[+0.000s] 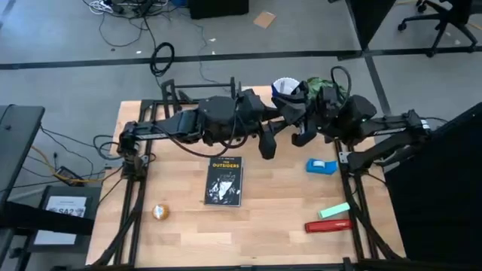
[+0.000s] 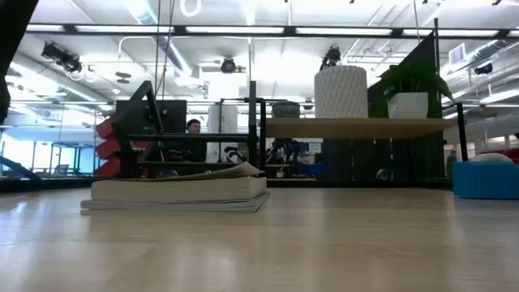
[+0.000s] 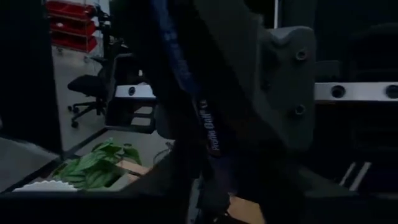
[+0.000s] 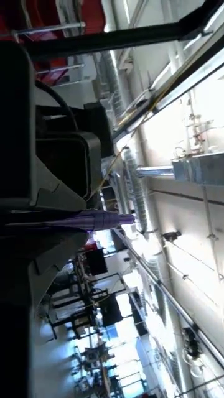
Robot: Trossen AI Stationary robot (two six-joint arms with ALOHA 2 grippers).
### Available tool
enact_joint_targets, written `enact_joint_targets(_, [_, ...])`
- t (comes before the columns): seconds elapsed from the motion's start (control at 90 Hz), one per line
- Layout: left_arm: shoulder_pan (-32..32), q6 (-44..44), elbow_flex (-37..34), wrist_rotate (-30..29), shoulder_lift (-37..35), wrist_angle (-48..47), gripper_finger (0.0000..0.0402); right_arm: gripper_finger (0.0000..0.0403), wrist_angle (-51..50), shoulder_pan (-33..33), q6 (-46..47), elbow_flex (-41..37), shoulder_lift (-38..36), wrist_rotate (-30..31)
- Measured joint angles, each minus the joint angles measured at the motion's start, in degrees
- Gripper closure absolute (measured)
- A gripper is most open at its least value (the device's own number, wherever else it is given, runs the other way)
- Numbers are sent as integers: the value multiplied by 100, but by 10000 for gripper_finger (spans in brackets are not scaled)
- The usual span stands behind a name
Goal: Stock shelves
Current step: Put the violet pen into the white pen holder on the shelf
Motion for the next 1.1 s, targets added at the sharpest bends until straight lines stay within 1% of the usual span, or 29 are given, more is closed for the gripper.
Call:
enact_joint_targets(0.122, [-45,-8,0,-29,0,-32,380,396,-594,74,-51,0,-271,63])
enact_joint_targets(0.178, [-57,1,0,-90,0,-42,389,396,-859,75,-44,0,-395,46])
enact_joint_targets(0.367, [-52,-20,0,-120,0,-227,385,396,-1533,114,-8,2,-696,60])
enact_joint_targets(0.556, [-42,-70,19,-125,-72,-1006,390,387,-2330,112,14,-7,-967,75])
enact_joint_targets(0.678, [-36,-159,22,-137,-72,-1334,391,361,-2604,110,124,-15,-987,149])
enact_joint_targets(0.867, [-13,-162,22,-187,-76,-1458,392,303,-2507,112,170,-15,-961,105])
enact_joint_targets(0.944, [6,-164,23,-214,-76,-1516,392,293,-2471,112,168,-13,-965,92])
enact_joint_targets(1.1, [30,-162,22,-196,-76,-1558,392,288,-2466,43,164,-11,-941,98])
